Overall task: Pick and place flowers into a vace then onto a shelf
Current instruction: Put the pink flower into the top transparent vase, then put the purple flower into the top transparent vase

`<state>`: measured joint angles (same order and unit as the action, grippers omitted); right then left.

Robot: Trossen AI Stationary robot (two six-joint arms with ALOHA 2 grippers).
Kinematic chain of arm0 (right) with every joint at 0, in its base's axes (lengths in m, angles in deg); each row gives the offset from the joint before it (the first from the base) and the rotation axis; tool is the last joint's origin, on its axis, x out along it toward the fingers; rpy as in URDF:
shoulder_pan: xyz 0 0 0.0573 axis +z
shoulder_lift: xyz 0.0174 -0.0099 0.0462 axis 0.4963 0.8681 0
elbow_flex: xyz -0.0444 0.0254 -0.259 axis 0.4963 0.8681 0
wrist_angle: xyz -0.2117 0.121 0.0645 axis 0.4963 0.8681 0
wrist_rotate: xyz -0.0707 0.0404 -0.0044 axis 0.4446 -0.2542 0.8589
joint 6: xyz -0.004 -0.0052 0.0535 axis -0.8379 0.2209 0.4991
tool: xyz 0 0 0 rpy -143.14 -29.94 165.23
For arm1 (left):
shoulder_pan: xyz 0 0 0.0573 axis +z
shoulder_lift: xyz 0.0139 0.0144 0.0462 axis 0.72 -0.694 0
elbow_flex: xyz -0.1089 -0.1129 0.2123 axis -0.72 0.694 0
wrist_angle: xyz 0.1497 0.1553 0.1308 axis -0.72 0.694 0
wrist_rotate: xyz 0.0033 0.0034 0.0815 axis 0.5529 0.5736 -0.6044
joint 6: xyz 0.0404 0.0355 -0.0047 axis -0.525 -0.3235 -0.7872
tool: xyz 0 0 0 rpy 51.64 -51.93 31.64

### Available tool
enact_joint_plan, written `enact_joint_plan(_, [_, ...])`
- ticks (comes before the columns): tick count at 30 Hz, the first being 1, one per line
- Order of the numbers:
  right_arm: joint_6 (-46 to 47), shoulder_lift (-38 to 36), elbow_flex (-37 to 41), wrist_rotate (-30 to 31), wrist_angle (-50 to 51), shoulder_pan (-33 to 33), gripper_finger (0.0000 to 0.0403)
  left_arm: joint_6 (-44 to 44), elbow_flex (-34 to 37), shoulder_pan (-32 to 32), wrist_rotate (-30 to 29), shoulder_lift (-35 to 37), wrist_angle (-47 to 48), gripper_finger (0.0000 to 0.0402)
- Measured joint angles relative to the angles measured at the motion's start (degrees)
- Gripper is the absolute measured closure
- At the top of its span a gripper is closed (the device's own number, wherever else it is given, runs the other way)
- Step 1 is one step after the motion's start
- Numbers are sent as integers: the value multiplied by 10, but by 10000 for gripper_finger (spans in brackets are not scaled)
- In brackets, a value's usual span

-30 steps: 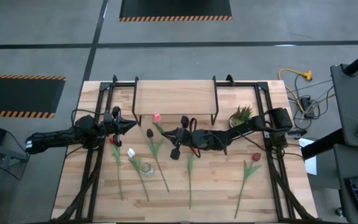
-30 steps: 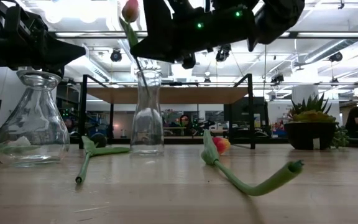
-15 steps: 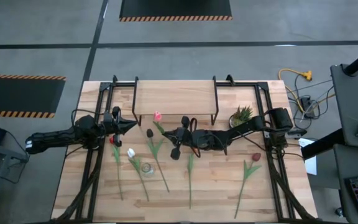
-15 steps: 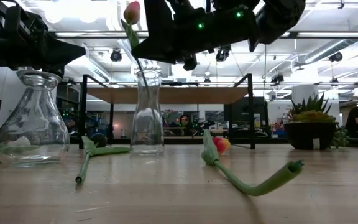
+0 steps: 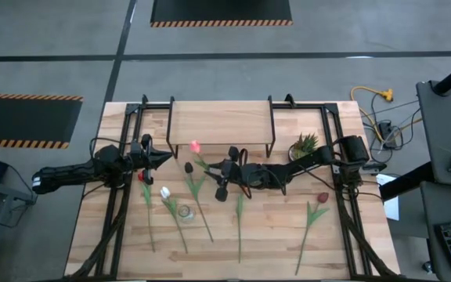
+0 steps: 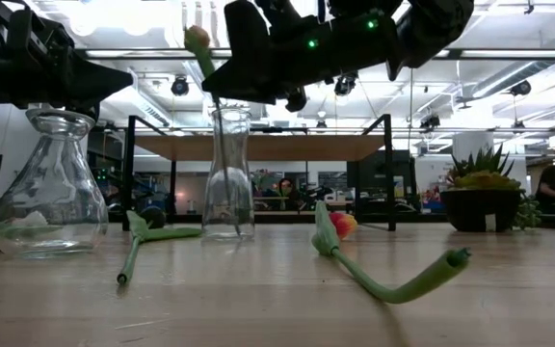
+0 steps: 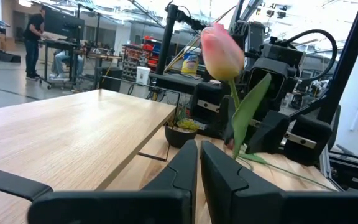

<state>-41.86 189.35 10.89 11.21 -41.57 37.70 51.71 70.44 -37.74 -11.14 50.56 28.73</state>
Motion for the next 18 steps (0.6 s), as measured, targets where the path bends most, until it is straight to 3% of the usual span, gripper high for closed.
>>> enact_joint_plan(5, [15,-25,-1,0,27,0,247,0,0,0,0,0,0,398])
enact_joint_plan(9, [32,-62,-5,-2,110,0,225,0,0,0,0,0,2,398])
enact_joint_plan(18, [193,-151,-5,-2,276,7,219,0,0,0,0,0,3,398])
